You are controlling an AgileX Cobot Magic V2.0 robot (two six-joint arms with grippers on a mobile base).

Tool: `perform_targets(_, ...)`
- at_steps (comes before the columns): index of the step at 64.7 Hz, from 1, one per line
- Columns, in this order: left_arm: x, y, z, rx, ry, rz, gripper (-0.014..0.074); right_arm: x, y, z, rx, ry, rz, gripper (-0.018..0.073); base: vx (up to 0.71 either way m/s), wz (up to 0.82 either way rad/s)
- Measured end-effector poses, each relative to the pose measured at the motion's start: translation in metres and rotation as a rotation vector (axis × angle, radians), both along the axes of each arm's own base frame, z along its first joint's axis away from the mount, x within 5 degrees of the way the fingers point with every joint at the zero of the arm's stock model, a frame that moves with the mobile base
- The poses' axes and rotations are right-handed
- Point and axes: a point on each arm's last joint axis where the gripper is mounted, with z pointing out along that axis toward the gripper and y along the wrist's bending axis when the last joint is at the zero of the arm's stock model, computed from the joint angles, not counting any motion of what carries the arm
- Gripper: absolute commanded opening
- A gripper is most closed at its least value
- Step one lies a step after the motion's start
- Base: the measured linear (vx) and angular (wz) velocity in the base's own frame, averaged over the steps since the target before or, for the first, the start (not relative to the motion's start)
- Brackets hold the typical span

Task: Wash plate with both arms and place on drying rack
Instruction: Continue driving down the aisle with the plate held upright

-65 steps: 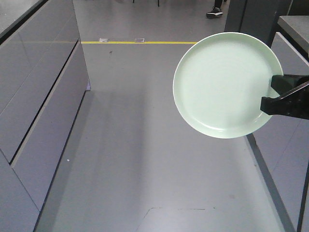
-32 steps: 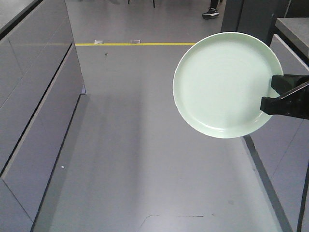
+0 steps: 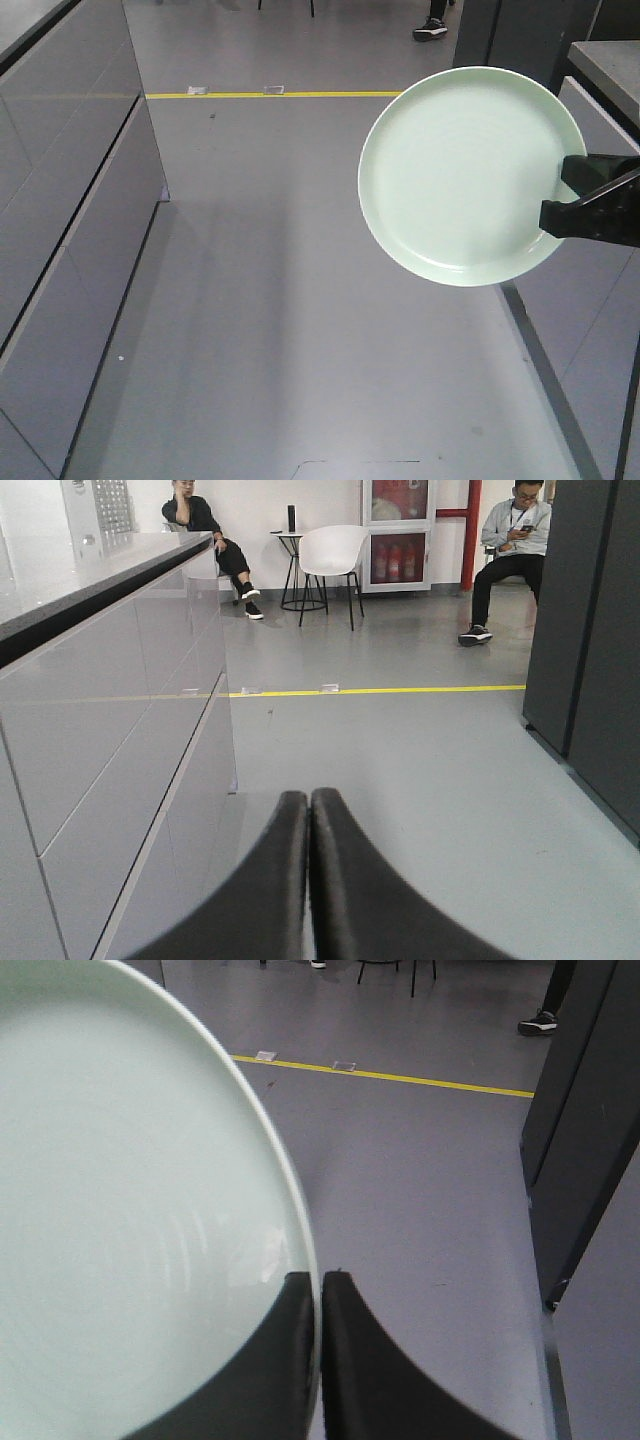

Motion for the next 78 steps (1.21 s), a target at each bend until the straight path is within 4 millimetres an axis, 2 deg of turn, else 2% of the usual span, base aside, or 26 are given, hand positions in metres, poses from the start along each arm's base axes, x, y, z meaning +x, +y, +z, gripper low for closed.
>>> perform_targets(78, 0.0, 0.0, 0.0, 0.0, 0.0, 0.0, -0.0006, 0.0, 0.0, 0.0, 0.0, 0.0, 0.0, -0.0005, 0.09, -0.01)
